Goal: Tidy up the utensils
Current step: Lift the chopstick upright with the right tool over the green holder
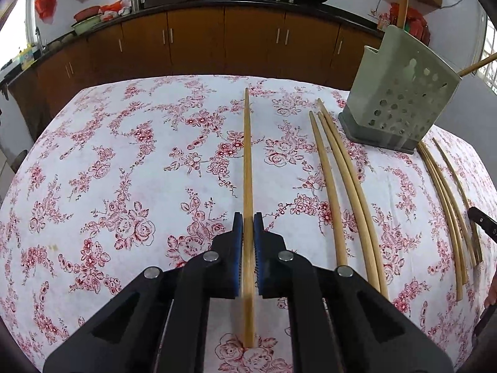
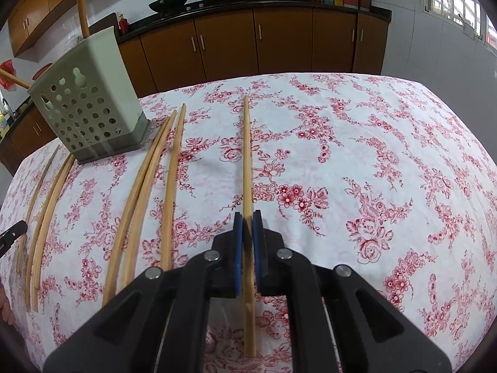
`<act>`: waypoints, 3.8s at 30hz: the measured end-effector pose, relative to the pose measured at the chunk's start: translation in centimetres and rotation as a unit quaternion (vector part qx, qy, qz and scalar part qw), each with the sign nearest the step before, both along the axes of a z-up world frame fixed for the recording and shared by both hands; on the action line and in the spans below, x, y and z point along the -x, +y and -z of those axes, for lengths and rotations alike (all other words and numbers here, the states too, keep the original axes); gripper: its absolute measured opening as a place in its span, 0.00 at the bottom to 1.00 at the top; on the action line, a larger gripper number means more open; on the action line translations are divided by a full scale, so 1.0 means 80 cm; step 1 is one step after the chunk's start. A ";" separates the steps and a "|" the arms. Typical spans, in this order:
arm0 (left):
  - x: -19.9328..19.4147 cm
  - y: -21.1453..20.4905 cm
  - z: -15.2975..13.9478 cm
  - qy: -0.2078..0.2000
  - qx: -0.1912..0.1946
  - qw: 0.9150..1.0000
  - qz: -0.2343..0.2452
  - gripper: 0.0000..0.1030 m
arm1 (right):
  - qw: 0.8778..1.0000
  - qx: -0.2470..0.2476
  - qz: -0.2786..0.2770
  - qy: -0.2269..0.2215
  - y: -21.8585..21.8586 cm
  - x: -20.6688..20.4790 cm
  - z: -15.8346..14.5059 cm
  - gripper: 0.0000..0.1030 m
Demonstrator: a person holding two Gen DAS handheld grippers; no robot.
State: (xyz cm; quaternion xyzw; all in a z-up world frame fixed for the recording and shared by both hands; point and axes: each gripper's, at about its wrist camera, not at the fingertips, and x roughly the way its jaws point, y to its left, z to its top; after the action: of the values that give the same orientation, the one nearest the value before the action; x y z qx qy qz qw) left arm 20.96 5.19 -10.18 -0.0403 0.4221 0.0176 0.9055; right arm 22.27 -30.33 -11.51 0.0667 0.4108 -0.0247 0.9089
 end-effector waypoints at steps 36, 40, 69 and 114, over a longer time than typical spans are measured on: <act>0.013 -0.011 -0.001 0.003 -0.020 1.000 0.021 0.08 | 1.000 -0.006 -0.003 0.001 -0.001 0.027 0.000 0.07; 0.016 -0.011 0.000 0.003 -0.017 1.000 0.023 0.08 | 1.000 -0.010 -0.003 0.001 -0.002 0.028 0.000 0.07; 0.050 0.008 -0.124 -0.129 0.028 0.991 0.012 0.07 | 0.988 -0.041 0.005 -0.147 -0.028 0.066 -0.127 0.07; 0.036 -0.076 -0.328 -0.357 0.080 0.930 0.026 0.07 | 0.950 -0.074 -0.117 -0.281 0.063 0.042 -0.335 0.07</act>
State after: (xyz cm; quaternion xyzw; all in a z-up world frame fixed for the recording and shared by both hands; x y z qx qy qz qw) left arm 18.09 -0.89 16.06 -0.1049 0.0719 -0.0557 0.9903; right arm 18.92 -25.26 15.32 0.0892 0.1445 0.1322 0.9766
